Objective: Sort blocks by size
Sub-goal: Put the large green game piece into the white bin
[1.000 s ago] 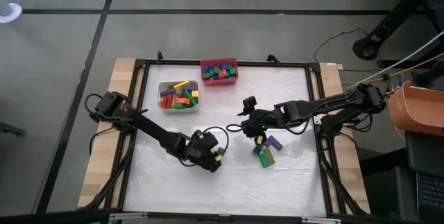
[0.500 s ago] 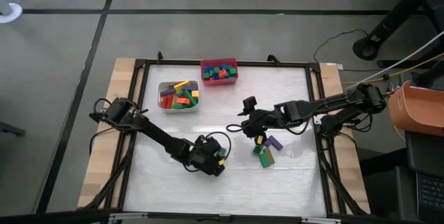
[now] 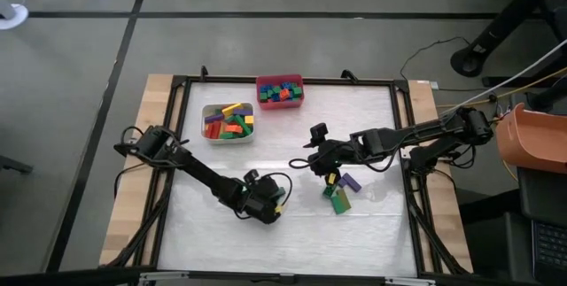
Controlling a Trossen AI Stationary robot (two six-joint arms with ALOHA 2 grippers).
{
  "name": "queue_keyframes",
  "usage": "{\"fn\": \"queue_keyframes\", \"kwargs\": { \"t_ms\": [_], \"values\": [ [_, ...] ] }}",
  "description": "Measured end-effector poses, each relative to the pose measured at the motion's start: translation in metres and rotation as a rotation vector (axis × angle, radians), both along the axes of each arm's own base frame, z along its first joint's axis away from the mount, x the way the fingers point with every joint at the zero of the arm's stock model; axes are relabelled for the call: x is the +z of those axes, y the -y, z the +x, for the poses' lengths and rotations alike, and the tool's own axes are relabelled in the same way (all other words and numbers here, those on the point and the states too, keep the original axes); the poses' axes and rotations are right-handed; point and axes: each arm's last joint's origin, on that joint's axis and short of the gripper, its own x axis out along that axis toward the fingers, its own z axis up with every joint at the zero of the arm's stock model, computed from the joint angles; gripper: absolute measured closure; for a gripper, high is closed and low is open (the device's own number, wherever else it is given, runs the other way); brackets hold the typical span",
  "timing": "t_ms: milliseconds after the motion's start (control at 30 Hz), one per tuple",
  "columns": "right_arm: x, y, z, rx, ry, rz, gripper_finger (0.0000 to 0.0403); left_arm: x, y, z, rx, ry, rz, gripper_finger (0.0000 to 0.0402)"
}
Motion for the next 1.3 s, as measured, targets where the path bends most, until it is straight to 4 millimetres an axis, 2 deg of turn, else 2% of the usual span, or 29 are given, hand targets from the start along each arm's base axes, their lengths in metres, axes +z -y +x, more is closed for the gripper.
{"fn": "queue_keyframes", "kwargs": {
  "t_ms": [267, 367, 500, 567, 700, 867, 1033, 1300],
  "values": [
    [0.000, 0.000, 0.000, 0.004, -0.001, -0.003, 0.0162, -0.001, -0.001, -0.002, -0.037, -0.040, 0.039, 0.0215],
    [0.000, 0.000, 0.000, 0.004, -0.003, -0.003, 0.0162, 0.001, 0.000, -0.001, -0.068, -0.045, 0.056, 0.0252],
    [-0.001, -0.002, -0.001, 0.046, -0.023, 0.041, 0.0162, 0.006, -0.001, -0.003, -0.138, -0.072, 0.106, 0.0327],
    [-0.003, -0.003, -0.002, 0.087, -0.047, 0.091, 0.0162, 0.011, -0.003, -0.003, -0.182, -0.085, 0.138, 0.0329],
    [-0.006, -0.008, -0.005, 0.169, -0.106, 0.244, 0.0162, 0.033, -0.012, -0.004, -0.249, -0.085, 0.192, 0.0329],
    [-0.013, -0.015, -0.007, 0.211, -0.182, 0.299, 0.0162, 0.066, -0.037, -0.014, -0.289, -0.140, 0.263, 0.0329],
    [-0.021, -0.025, -0.007, 0.211, -0.223, 0.255, 0.0162, 0.097, -0.075, -0.033, -0.276, -0.252, 0.326, 0.0313],
    [-0.029, -0.037, -0.004, 0.228, -0.228, 0.229, 0.0162, 0.129, -0.143, -0.076, -0.095, -0.482, 0.348, 0.0325]
  ]
}}
